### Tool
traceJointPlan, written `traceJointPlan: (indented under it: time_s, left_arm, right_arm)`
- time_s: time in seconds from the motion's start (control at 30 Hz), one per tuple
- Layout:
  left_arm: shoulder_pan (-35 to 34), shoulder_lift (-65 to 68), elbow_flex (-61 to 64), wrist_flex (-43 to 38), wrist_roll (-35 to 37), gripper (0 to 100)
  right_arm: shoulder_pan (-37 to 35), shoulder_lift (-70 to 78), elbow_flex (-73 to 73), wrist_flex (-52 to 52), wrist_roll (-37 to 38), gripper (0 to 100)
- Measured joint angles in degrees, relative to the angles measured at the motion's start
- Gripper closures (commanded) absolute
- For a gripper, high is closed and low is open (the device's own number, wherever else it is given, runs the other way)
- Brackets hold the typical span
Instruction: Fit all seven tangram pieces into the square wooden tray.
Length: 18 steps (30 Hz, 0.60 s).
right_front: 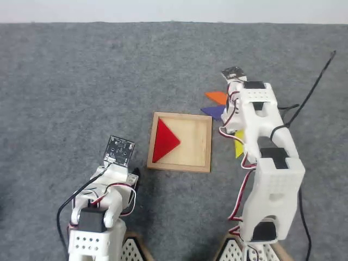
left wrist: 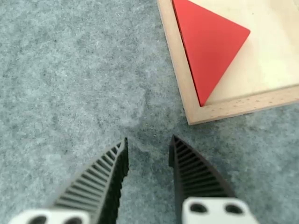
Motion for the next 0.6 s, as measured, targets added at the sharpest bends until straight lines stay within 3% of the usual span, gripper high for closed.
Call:
traceJointPlan:
  time_s: [0.2, 0.4, 0.6]
  left_arm:
    - [0.0, 0.0, 0.0, 0.0, 0.0, 86]
    - [0.0, 0.0, 0.0, 0.0, 0.0, 86]
    - [0.0, 0.0, 0.0, 0.0, 0.0, 86]
  right_arm:
    - [0.0, 0.0, 0.0, 0.0, -1.2, 76.8]
    - [-0.4, -1.2, -0.1, 4.9, -4.6, 57.6]
    - [-0.2, -1.8, 0.0, 6.7, -7.8, 58.9]
